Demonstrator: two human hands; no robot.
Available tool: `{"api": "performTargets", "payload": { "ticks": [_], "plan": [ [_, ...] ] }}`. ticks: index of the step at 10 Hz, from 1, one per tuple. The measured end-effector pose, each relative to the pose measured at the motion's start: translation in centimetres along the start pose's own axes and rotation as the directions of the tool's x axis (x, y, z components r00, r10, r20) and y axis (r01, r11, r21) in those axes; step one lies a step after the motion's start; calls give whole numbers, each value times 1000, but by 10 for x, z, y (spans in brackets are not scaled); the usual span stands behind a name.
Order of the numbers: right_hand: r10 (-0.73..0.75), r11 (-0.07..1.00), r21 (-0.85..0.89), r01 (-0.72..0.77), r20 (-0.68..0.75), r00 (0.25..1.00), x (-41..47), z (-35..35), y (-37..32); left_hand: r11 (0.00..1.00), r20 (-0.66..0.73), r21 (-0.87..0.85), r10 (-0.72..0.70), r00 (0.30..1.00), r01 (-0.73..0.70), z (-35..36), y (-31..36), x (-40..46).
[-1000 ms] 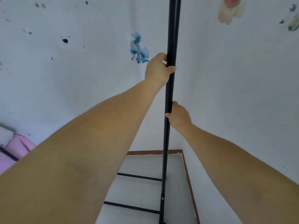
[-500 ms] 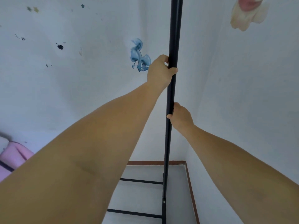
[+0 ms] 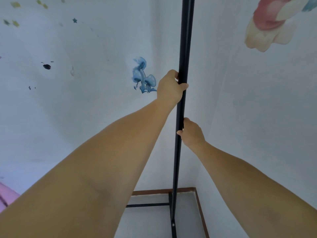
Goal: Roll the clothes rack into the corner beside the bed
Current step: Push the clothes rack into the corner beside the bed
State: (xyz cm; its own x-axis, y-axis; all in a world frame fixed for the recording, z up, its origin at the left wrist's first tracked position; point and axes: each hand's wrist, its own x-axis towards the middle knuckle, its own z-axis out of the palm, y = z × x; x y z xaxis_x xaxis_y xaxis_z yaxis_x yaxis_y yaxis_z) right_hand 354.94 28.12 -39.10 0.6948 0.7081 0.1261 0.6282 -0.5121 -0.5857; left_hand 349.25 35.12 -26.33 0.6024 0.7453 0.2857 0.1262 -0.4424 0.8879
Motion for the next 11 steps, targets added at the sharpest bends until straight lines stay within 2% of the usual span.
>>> {"api": "performTargets", "payload": {
  "ticks": [3,5,7,9,10,11],
  "plan": [
    [-3,1000,4,3,-2,1000,18,1,1,999,-28,43,10,1000,-9,4,-3,17],
    [6,1000,-17,-6,15,1000,24,1,2,999,10,40,-24,1000,24,5,-4,25],
    [16,996,-85,-12,43,999,20,-4,1,996,36,89,2,999,-6,3,-2,20],
    [30,981,-191,-14,82,996,13,-20,-2,975,160,219,0,987,-35,-3,10,1],
    [6,974,-228,11,72,997,6,-33,-6,973,185,231,-25,982,-19,-9,17,-11],
    [-50,965,-256,59,44,998,-5,-50,-15,984,150,180,-27,988,0,-18,30,-24]
  ]
}}
